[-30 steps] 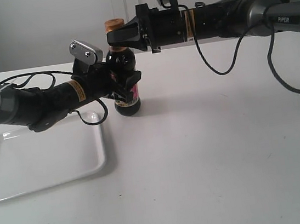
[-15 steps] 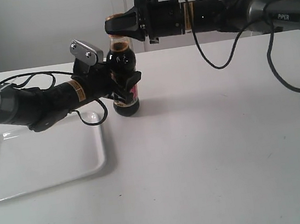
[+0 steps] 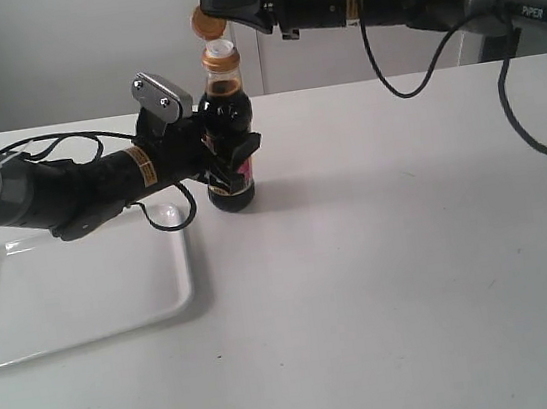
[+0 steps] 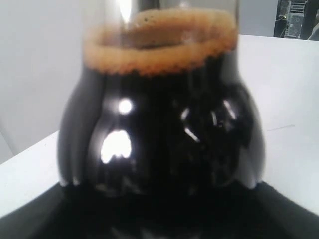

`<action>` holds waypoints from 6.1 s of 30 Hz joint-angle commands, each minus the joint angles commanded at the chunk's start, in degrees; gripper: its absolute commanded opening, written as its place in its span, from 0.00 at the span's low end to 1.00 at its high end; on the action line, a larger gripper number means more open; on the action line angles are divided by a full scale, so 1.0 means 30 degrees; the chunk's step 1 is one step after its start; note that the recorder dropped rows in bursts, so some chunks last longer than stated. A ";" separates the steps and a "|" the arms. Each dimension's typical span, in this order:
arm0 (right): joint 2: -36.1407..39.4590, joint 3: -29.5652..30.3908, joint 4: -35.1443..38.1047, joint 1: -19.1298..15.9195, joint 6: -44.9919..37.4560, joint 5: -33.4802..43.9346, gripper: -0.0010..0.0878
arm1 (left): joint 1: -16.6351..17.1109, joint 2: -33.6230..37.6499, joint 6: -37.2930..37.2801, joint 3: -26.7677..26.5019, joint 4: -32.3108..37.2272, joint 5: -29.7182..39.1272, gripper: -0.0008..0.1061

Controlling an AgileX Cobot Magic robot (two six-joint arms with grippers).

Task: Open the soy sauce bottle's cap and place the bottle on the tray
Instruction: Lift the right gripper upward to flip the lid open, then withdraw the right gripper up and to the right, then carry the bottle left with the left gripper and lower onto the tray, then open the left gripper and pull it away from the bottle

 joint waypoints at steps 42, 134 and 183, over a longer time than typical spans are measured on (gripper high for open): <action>-0.4433 0.5854 -0.5244 -0.0520 -1.2379 2.5710 0.01 | 0.0000 -0.1790 -0.1311 0.0000 0.0131 -0.1001 0.01; -1.3069 1.8706 3.4251 -0.0556 -4.6702 3.4725 0.01 | 0.5075 -1.0072 0.1912 1.4023 -0.7373 -0.4023 0.01; -1.3069 1.8706 3.4280 -0.0556 -4.6718 3.4587 0.01 | 0.5075 -0.9839 0.1876 1.4023 -0.7126 -0.1054 0.99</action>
